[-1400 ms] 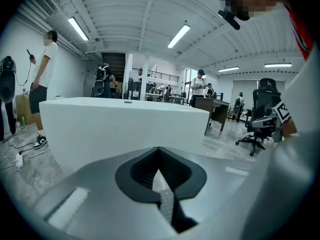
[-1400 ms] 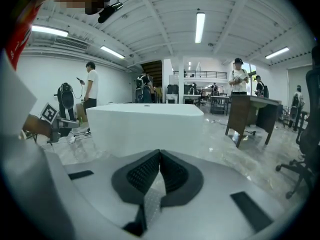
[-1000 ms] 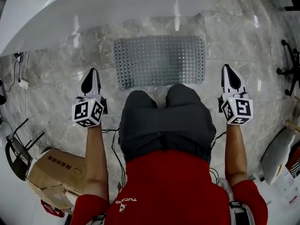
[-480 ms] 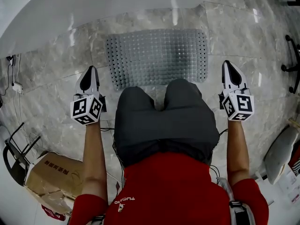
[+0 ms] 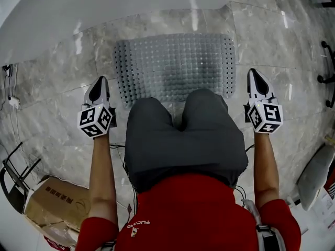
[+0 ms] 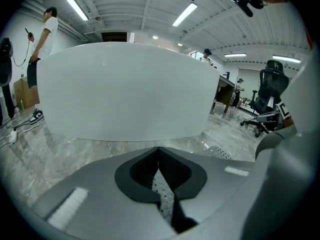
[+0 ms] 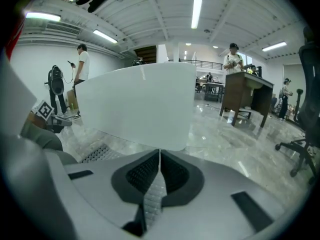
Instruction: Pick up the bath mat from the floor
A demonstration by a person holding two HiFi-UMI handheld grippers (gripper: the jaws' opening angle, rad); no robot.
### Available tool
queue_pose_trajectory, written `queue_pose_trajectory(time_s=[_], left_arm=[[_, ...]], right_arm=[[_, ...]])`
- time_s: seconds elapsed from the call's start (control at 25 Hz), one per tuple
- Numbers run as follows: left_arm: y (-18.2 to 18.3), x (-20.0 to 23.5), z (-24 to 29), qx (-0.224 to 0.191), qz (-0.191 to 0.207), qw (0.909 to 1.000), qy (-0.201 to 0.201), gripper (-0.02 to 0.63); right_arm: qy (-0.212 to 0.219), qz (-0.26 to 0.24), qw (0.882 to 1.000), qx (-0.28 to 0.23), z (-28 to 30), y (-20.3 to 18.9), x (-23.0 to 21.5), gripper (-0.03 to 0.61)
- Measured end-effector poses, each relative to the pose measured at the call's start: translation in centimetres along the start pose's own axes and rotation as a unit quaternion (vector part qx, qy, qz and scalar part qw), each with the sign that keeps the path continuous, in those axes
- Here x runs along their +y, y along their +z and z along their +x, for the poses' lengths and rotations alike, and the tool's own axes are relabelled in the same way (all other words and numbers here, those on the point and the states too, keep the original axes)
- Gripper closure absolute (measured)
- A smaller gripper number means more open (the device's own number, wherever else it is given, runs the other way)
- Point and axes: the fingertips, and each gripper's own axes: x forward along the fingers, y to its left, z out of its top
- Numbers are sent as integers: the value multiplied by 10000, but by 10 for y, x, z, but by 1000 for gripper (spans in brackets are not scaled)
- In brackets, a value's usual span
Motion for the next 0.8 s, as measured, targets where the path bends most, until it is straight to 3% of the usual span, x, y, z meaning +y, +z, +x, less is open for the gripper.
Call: queue_pose_trajectory(time_s=[0.28,0.4,0.8], left_arm=[[-48,12,32,373,-47,9993,-32,597],[-67,18,43,551,-52,9985,-27,557],[-118,26,71,1122,-89,9936,8,448]], right_arm=[[85,186,9992,356,29,-55,-7,572],[162,243,9983,514,42,-75,-10,481],[510,498,9910,1135,76,-135,-7,357]])
